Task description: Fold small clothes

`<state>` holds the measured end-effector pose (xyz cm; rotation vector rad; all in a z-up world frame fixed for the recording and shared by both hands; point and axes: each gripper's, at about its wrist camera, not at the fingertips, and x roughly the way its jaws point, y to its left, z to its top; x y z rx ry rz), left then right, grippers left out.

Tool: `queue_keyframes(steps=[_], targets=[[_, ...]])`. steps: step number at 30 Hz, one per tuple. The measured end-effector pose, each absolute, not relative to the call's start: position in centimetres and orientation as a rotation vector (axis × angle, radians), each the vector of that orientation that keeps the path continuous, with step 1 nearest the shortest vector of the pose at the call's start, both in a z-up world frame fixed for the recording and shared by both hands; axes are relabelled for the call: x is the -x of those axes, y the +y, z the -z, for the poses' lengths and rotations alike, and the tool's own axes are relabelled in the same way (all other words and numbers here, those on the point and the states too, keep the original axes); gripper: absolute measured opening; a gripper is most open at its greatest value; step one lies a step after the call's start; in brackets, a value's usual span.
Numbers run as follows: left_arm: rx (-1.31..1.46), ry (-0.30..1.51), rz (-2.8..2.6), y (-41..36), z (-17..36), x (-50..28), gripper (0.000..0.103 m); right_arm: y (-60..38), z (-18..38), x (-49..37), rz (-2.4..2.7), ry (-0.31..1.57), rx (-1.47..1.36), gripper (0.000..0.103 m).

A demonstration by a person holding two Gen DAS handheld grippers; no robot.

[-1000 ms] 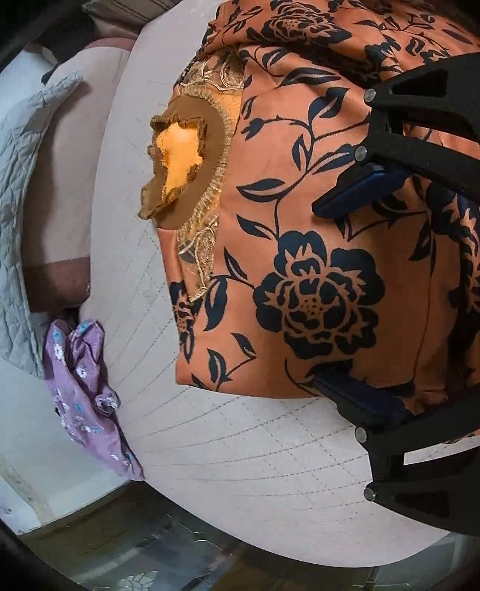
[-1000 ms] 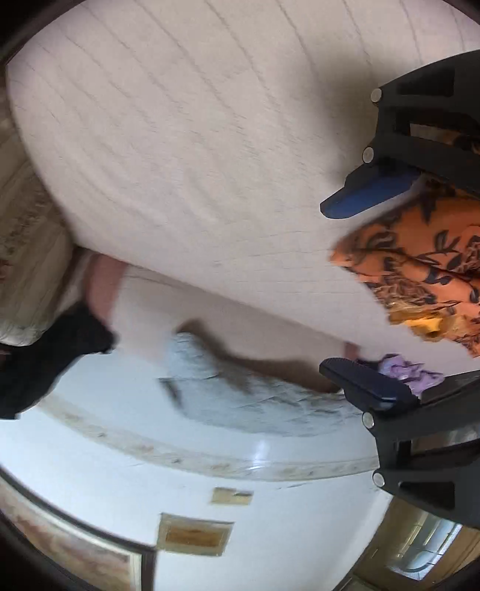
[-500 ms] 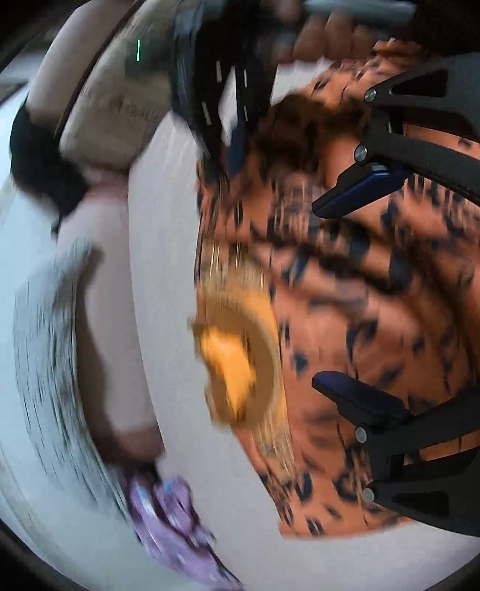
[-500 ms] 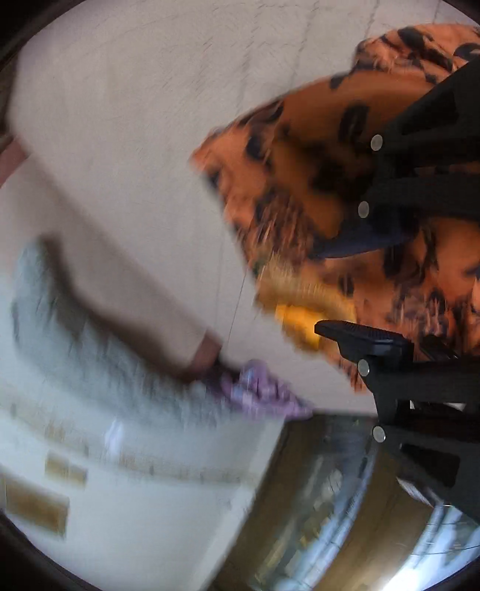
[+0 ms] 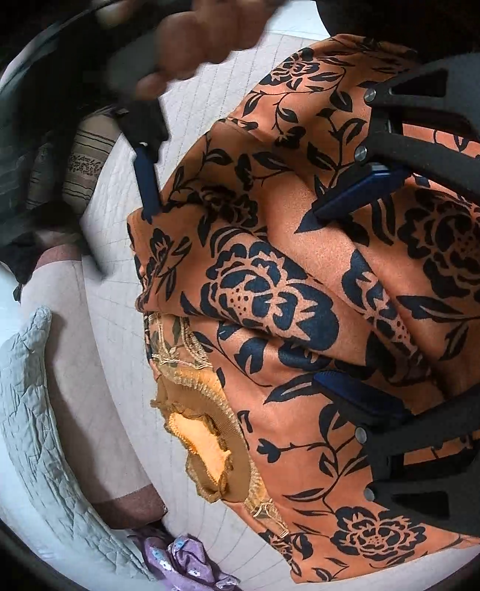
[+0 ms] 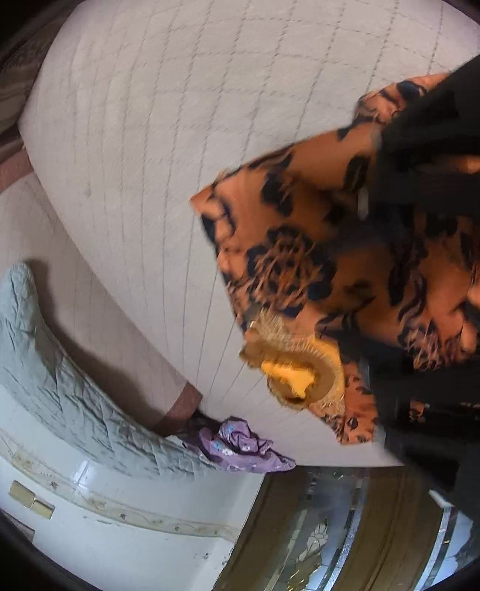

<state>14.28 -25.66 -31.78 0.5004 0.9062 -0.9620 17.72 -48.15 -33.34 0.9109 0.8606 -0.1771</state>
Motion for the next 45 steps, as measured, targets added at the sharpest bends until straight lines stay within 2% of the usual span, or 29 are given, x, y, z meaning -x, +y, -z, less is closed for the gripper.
queue_keyframes(steps=[1, 6, 10, 11, 12, 14, 15, 16, 18, 21, 26, 28, 29, 32, 34, 35, 36, 40, 45], targets=[[-0.501, 0.908, 0.966, -25.6, 31.8, -14.3, 0.085, -48.3, 32.6, -18.2, 0.18, 0.871, -0.904, 0.084], [-0.5, 0.918, 0.994, -25.3, 31.8, -14.3, 0.085, -47.6, 31.6, -24.5, 0.251, 1.083, -0.71, 0.083], [-0.472, 0.938, 1.014, -24.7, 31.7, -14.6, 0.085, -46.7, 33.4, -28.1, 0.314, 1.217, -0.624, 0.081], [-0.466, 0.942, 1.021, -24.6, 31.6, -14.6, 0.085, -46.7, 34.1, -28.5, 0.313, 1.222, -0.644, 0.071], [-0.466, 0.944, 1.024, -24.4, 31.4, -14.5, 0.085, -46.5, 34.9, -28.7, 0.321, 1.246, -0.65, 0.049], [-0.464, 0.945, 1.031, -24.1, 31.3, -14.5, 0.085, -46.1, 35.5, -28.4, 0.34, 1.245, -0.594, 0.034], [-0.461, 0.945, 1.033, -23.9, 31.2, -14.4, 0.085, -46.0, 34.9, -27.6, 0.321, 1.202, -0.579, 0.021], [-0.457, 0.945, 1.034, -23.7, 31.1, -14.4, 0.085, -46.0, 34.5, -26.8, 0.318, 1.18, -0.572, 0.013], [-0.442, 0.945, 1.031, -23.2, 30.8, -14.4, 0.085, -46.2, 32.9, -24.0, 0.303, 1.096, -0.563, 0.007], [-0.397, 0.954, 1.03, -22.2, 30.4, -14.9, 0.085, -47.0, 31.5, -19.1, 0.314, 1.029, -0.575, 0.006], [-0.274, 0.948, 1.032, -20.2, 28.3, -15.6, 0.085, -49.4, 33.4, -11.0, 0.364, 0.987, -0.677, 0.006], [-0.246, 0.931, 1.023, -19.8, 27.6, -15.9, 0.085, -50.2, 34.6, -9.1, 0.364, 0.963, -0.752, 0.006], [-0.221, 0.932, 1.025, -19.5, 27.5, -16.1, 0.085, -50.5, 34.8, -8.6, 0.341, 0.942, -0.802, 0.01], [-0.171, 0.986, 1.025, -19.8, 28.3, -17.2, 0.085, -50.0, 33.9, -9.5, 0.279, 0.883, -0.872, 0.013], [-0.176, 1.037, 1.004, -20.8, 29.4, -17.6, 0.085, -49.0, 32.3, -11.4, 0.251, 0.881, -0.83, 0.044], [-0.177, 1.066, 0.996, -21.1, 30.0, -17.9, 0.085, -48.4, 31.7, -12.8, 0.242, 0.895, -0.818, 0.079], [-0.176, 1.084, 0.991, -21.2, 30.5, -18.0, 0.085, -47.8, 31.0, -14.2, 0.24, 0.885, -0.818, 0.085], [-0.203, 1.088, 1.008, -21.3, 30.6, -17.8, 0.085, -46.0, 29.8, -20.0, 0.257, 0.99, -0.708, 0.085], [-0.202, 1.093, 1.074, -21.4, 30.4, -17.5, 0.085, -44.3, 31.4, -25.3, 0.356, 1.149, -0.572, 0.082]])
